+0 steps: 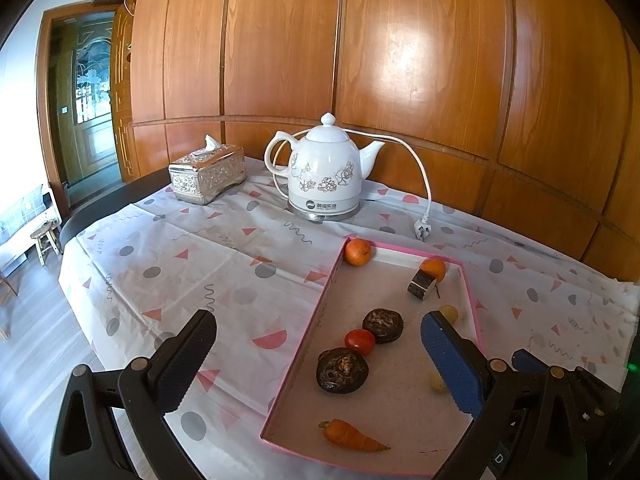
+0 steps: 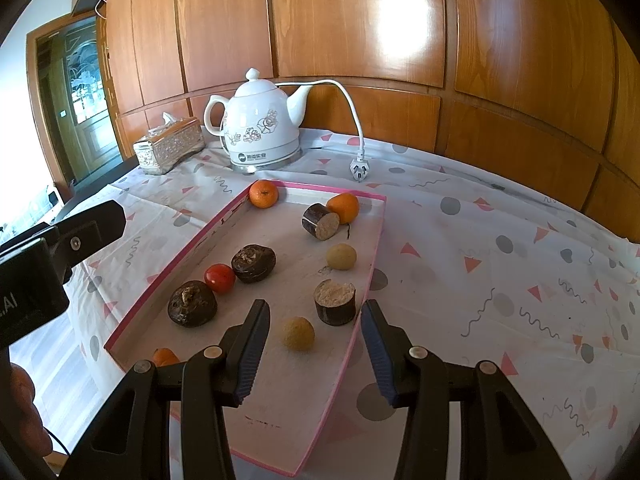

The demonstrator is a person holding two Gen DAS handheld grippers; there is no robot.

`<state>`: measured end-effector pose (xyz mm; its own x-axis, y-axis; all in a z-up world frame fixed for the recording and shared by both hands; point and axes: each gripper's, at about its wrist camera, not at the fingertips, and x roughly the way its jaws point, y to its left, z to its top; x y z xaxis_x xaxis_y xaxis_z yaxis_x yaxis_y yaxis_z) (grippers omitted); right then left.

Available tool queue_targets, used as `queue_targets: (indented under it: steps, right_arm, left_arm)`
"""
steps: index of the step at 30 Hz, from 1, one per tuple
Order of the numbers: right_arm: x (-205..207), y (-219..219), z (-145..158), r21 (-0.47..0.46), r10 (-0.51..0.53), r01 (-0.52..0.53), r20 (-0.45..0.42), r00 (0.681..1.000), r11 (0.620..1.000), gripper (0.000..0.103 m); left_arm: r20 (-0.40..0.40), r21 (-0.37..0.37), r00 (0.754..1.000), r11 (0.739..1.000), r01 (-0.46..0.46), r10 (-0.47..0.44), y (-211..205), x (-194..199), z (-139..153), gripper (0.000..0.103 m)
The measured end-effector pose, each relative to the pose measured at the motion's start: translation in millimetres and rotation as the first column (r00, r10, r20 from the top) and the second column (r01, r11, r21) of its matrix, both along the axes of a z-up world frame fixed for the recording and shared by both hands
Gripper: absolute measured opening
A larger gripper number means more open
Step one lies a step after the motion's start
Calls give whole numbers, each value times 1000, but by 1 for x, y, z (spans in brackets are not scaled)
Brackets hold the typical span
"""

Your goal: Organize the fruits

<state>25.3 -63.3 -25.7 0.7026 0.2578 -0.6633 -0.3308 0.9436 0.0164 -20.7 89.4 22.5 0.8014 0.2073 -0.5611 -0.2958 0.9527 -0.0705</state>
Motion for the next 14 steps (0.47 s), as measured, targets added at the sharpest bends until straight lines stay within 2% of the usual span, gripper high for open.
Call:
queue_targets:
  steps: [14]
  right_arm:
    - [-1,-3,0,2,-1,1,-1,1000,1000,48]
  left_arm:
    - [-2,-7,1000,1000,24,-24,-6,-1,-1,101]
